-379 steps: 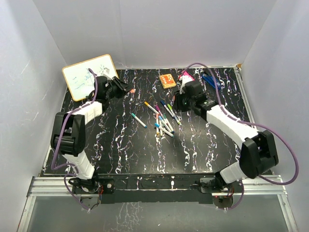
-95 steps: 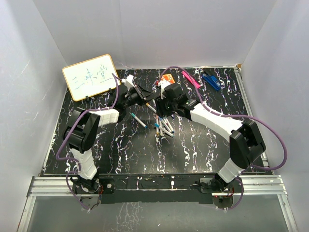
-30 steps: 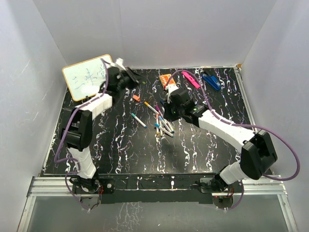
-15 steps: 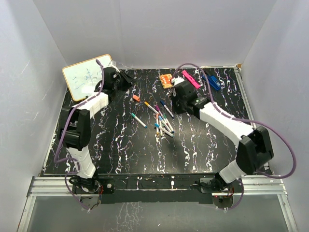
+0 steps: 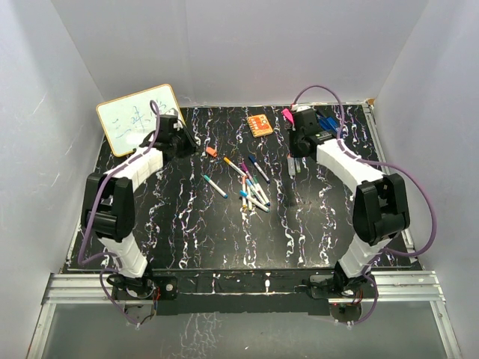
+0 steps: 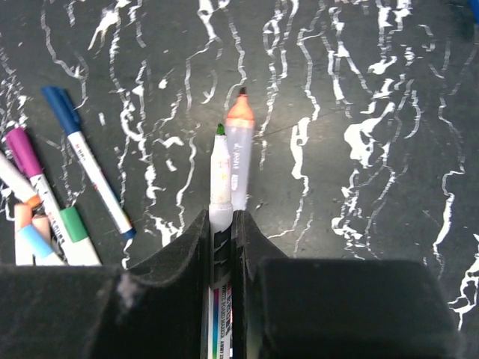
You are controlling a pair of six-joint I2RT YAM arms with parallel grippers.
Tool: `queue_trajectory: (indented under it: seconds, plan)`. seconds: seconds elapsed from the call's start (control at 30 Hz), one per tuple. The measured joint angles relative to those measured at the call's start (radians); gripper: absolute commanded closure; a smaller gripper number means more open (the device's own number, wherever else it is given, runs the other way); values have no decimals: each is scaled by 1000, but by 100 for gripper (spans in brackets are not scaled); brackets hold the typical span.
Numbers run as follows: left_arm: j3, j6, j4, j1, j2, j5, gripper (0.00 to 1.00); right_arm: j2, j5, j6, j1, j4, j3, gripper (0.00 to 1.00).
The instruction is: Open the pen caps
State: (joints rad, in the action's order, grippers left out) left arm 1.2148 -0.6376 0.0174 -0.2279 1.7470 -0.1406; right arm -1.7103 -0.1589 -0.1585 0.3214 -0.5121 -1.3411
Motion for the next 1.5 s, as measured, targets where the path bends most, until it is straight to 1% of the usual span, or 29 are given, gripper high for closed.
queue_trajectory:
  seconds: [0.2,0.4,0.77,0.93,1.03,1.1,1.23,1.37,1.5]
  plan:
    - [1,8,14,8,115,-4,100,0,0,0,-89,23,0,100]
    - [1,-18,-1,23,202,-34,100,-8,1,0,-153,45,0,100]
    - [16,-89,-85,48,275,-90,99,-95,32,0,-188,93,24,100]
    - [30,-112,-117,55,298,-117,91,-132,45,0,-188,99,29,100]
    - [31,-121,-127,56,303,-126,80,-146,53,0,-188,103,30,100]
    - [31,-123,-129,57,305,-130,70,-155,57,0,-188,108,30,100]
    - [31,-132,-145,62,305,-146,59,-178,67,-1,-188,131,30,100]
    - [30,-133,-156,63,303,-156,56,-210,81,-1,-188,163,43,100]
    - [8,-137,-169,69,285,-167,50,-236,88,-1,-188,175,55,100]
